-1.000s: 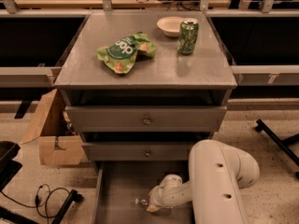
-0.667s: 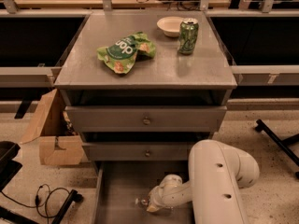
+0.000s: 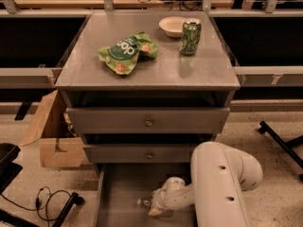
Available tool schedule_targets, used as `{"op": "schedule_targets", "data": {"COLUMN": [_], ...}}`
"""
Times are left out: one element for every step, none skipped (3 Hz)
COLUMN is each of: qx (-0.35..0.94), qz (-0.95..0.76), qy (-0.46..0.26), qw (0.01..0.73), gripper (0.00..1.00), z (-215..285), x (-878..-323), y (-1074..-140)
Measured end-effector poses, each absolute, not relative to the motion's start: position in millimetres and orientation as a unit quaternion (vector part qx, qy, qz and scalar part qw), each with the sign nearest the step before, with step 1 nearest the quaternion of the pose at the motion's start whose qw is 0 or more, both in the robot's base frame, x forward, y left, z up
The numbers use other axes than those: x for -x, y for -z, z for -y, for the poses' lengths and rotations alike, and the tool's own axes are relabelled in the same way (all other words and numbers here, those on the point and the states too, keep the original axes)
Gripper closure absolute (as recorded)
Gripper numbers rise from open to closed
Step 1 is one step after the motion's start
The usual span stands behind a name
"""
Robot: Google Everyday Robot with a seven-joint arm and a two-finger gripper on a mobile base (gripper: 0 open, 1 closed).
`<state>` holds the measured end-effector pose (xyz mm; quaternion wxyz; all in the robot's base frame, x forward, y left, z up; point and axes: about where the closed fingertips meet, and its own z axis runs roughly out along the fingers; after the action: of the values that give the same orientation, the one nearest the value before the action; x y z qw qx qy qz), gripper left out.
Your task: Place water bottle into bottom drawer
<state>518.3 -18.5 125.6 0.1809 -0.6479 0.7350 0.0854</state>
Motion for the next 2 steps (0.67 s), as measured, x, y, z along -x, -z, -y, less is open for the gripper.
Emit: {"op": "schedule_targets", "data": {"qx": [0.648, 0.649], "qz": [-0.735, -0.735], "qy": [-0.085, -0.085], "qw": [0.181, 0.180], "gripper": [0.00, 0.00], "z": [18.5, 18.8], "x": [-518.3, -517.3], "y": [-125.6, -128.2]}}
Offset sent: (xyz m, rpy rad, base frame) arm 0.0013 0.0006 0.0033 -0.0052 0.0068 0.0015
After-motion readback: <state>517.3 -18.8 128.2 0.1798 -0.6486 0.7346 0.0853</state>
